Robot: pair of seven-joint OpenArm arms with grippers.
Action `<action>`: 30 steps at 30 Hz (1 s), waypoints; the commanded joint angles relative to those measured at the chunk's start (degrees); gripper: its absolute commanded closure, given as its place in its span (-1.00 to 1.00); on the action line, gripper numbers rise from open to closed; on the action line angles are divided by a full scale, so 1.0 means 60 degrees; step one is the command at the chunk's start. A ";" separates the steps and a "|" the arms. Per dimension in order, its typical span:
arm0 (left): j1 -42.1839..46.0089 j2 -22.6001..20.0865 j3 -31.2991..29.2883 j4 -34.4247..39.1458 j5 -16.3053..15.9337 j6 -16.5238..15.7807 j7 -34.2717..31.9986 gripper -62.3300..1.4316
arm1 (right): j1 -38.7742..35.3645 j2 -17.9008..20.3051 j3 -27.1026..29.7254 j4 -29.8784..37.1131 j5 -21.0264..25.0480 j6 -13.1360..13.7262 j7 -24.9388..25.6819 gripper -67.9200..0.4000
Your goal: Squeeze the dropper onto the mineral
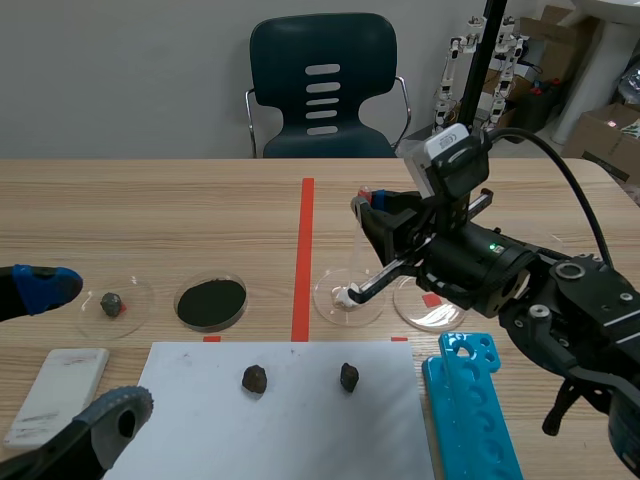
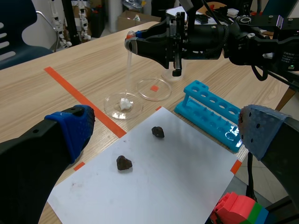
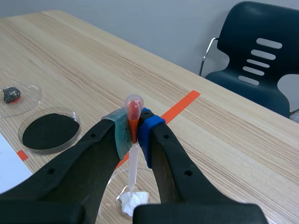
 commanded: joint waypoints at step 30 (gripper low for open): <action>-0.0025 0.0047 0.0025 0.0084 -0.0127 -0.0022 -0.0157 -1.00 | 0.0262 0.0022 0.0029 0.0033 0.0073 0.0007 -0.0004 0.96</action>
